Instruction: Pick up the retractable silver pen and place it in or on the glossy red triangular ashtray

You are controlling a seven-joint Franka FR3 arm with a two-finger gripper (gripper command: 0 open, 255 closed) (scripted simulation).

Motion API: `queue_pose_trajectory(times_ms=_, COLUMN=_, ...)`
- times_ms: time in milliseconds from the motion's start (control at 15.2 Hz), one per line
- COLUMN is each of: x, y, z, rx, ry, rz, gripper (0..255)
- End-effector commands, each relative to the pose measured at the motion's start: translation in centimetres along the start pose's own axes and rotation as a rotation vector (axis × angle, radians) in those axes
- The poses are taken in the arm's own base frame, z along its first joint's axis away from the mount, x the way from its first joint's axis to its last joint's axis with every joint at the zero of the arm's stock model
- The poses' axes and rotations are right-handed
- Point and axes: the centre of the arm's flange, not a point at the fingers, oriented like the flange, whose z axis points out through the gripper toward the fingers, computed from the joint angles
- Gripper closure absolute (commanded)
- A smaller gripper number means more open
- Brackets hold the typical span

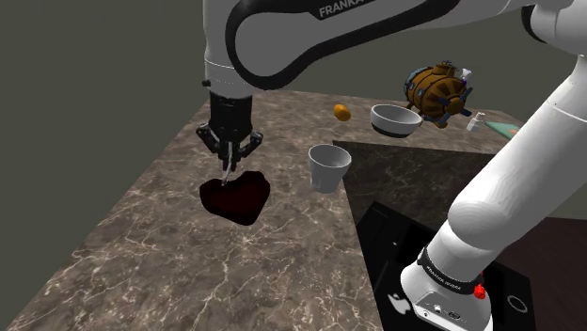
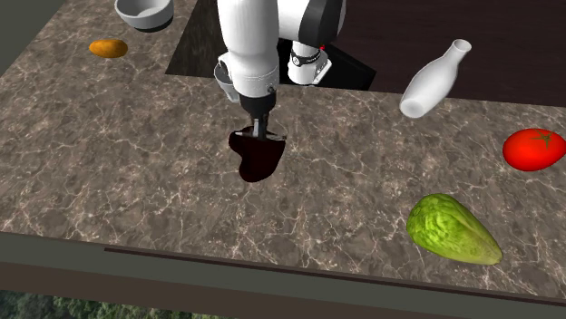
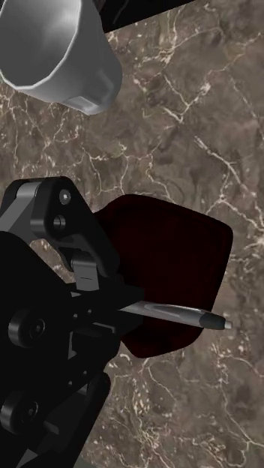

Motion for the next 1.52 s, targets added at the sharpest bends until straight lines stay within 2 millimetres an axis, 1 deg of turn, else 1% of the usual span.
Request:
queue_pose_trajectory(times_ms=0, x=2.0, y=1.4, z=-0.3, rx=0.002, ry=-0.001, rz=-0.002, gripper=255)
queue_pose_trajectory(times_ms=924, x=2.0, y=2.0, z=7.0, rx=0.002, ry=-0.001, rz=-0.002, gripper=255)
queue_pose_trajectory(times_ms=990, x=2.0, y=2.1, z=7.9, rx=0.002, ry=-0.001, rz=-0.002, gripper=255)
queue_pose_trajectory(times_ms=1452, x=2.0, y=2.1, z=7.9, rx=0.002, ry=-0.001, rz=-0.002, gripper=255)
